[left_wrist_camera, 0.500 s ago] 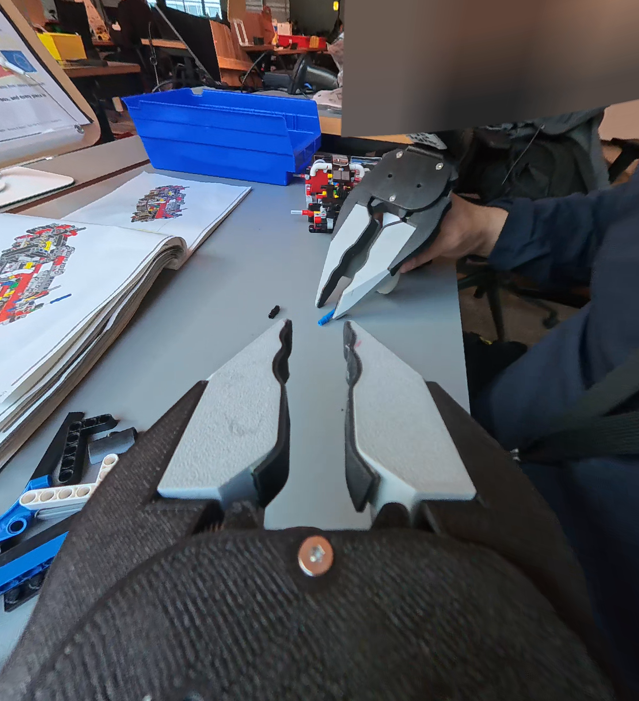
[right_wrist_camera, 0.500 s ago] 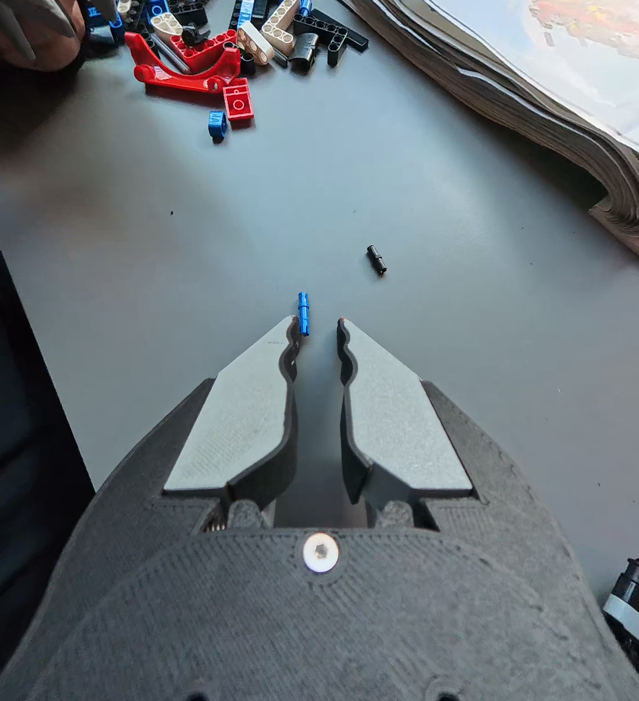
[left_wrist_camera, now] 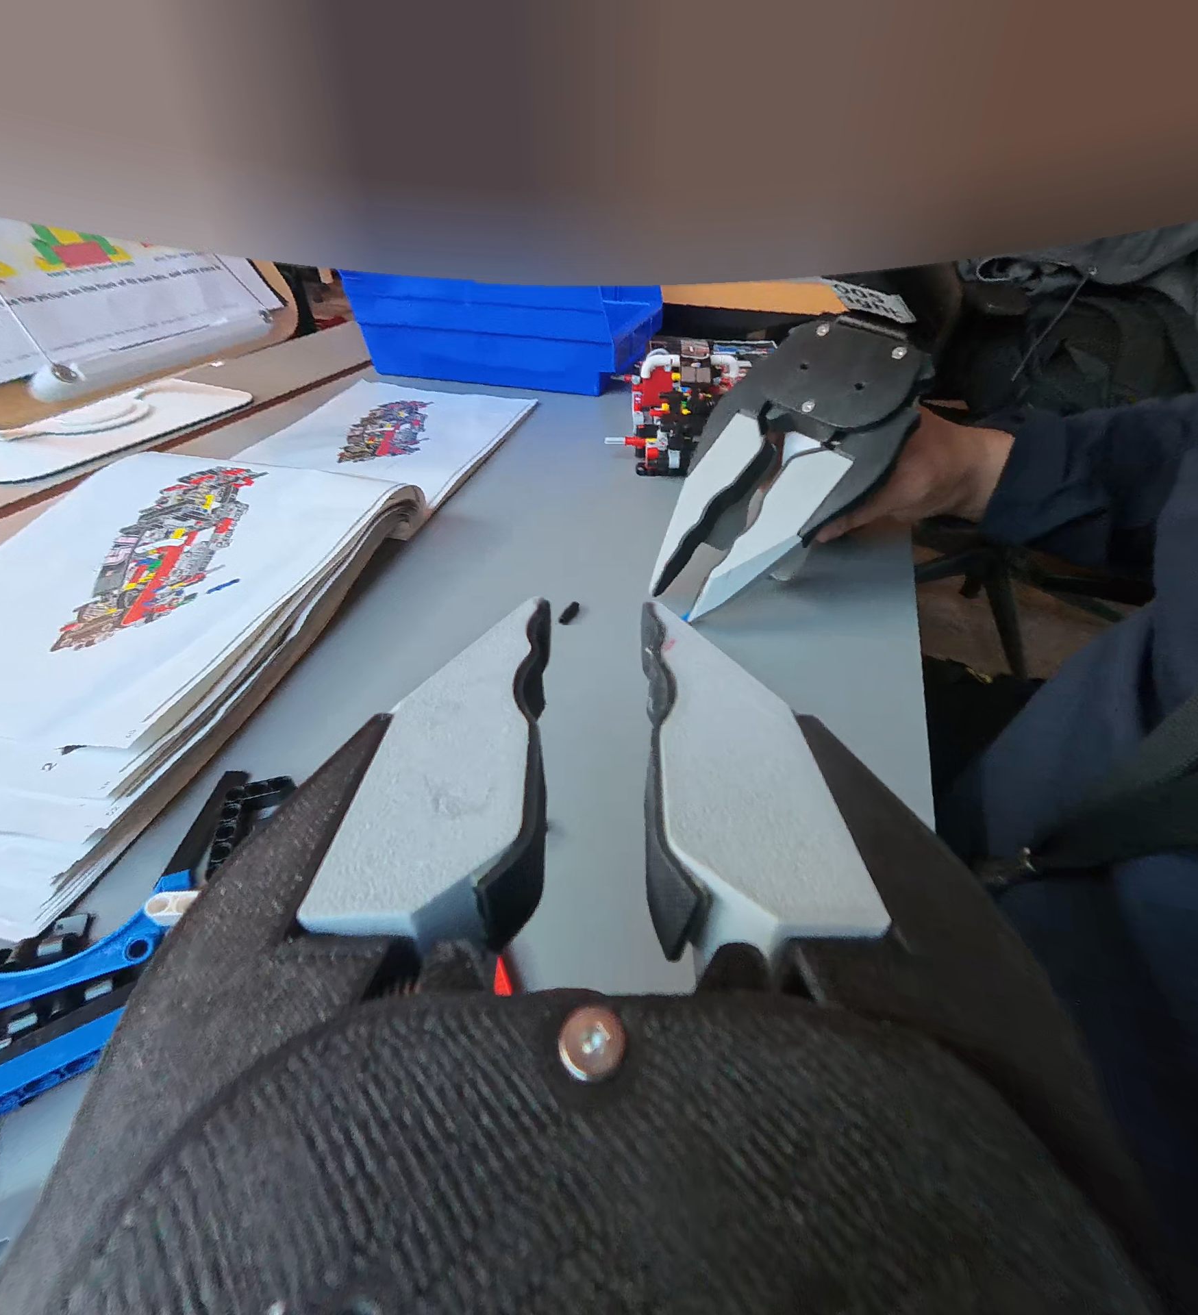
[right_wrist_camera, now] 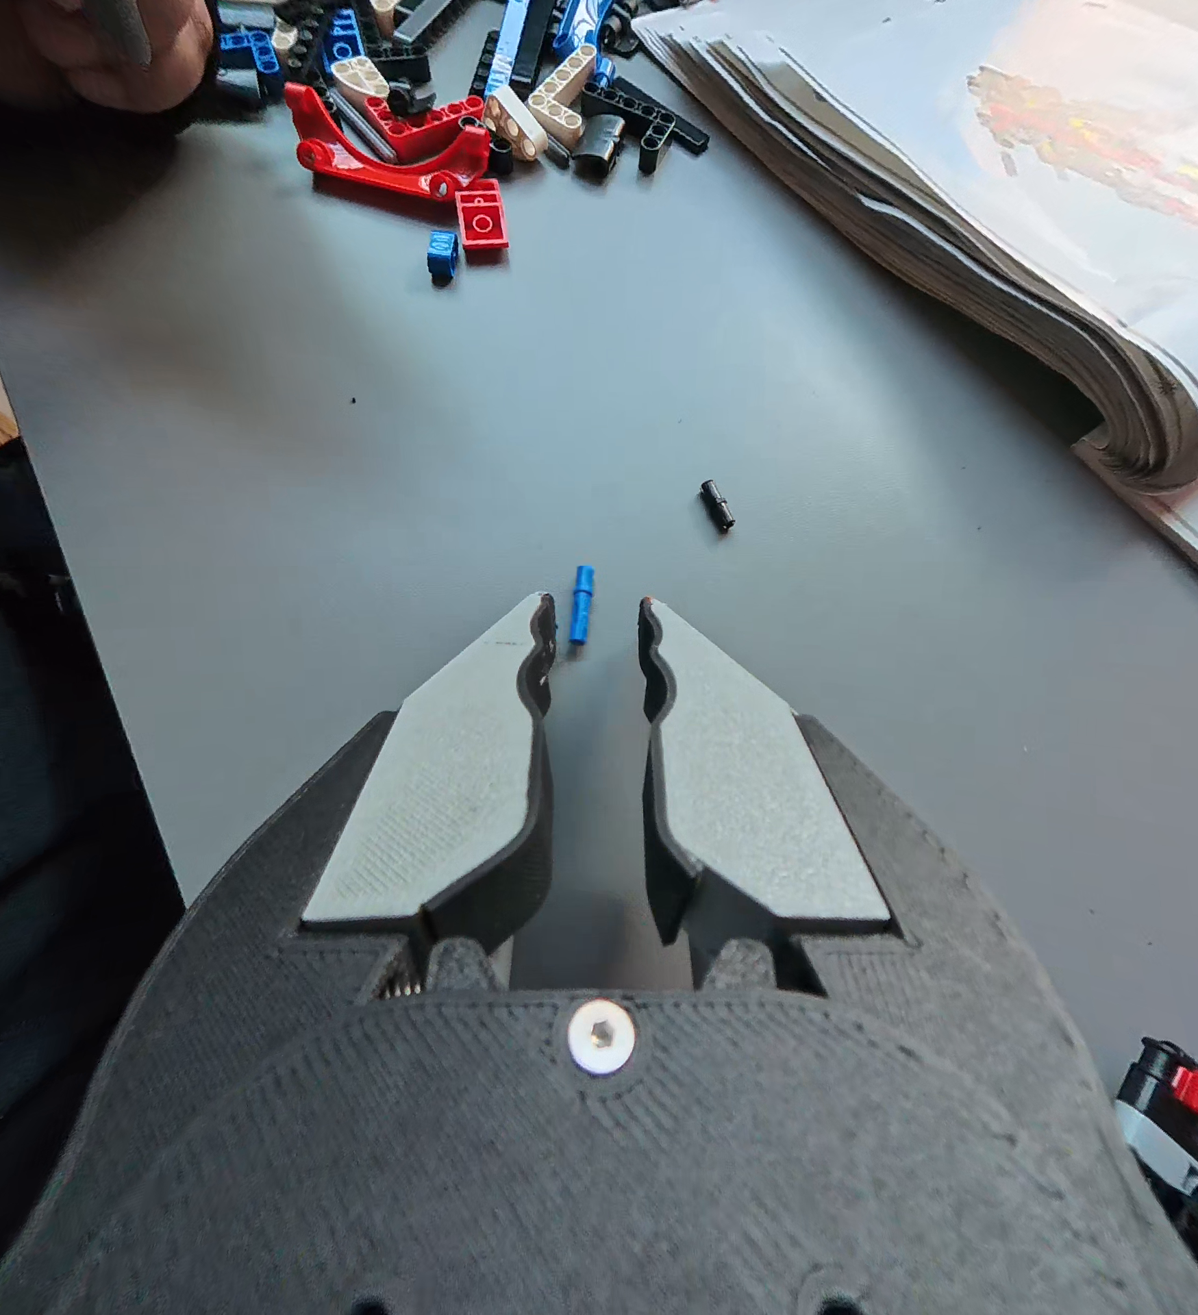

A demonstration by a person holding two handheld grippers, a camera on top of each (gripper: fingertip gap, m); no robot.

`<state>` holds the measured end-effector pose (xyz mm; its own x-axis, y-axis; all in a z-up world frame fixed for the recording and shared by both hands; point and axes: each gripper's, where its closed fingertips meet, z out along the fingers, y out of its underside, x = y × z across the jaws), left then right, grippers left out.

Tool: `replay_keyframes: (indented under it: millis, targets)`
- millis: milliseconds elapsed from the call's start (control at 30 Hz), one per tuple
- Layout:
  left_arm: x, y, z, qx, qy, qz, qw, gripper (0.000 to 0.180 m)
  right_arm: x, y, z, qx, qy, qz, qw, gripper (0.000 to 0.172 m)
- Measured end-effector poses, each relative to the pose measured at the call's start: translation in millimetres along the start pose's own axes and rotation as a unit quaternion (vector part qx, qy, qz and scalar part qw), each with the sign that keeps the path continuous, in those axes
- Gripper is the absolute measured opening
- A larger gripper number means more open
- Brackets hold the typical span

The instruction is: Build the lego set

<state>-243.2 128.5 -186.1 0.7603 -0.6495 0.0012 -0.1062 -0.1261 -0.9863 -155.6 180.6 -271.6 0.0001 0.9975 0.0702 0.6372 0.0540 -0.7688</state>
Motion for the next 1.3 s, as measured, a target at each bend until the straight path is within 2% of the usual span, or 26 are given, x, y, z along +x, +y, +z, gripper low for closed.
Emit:
replay_keyframes:
  millis: [267, 400, 967, 1300]
  targets:
    - [3.6, 3.2, 1.4, -0.01, 0.006, 0.004, 1.0, 0.023, -2.9, 7.8, 0.8, -0.022, 0.01, -0.019, 1.0, 0.02]
    - [2.9, 1.7, -0.1, -0.004, 0.01, -0.005, 1.0, 0.023, -1.8, 9.0, 1.8, -0.026, 0.0, 0.0, 1.0, 0.019]
    - [-5.3, -1.8, -3.2, 0.012, 0.011, -0.034, 0.999, 0.023, -1.0, 7.2, 0.3, -0.017, -0.045, 0.053, 0.997, 0.017]
    - [-11.5, -3.0, -4.6, 0.017, -0.002, -0.037, 0.999, 0.023, 2.5, 0.8, -0.9, 0.003, -0.042, 0.037, 0.998, 0.012]
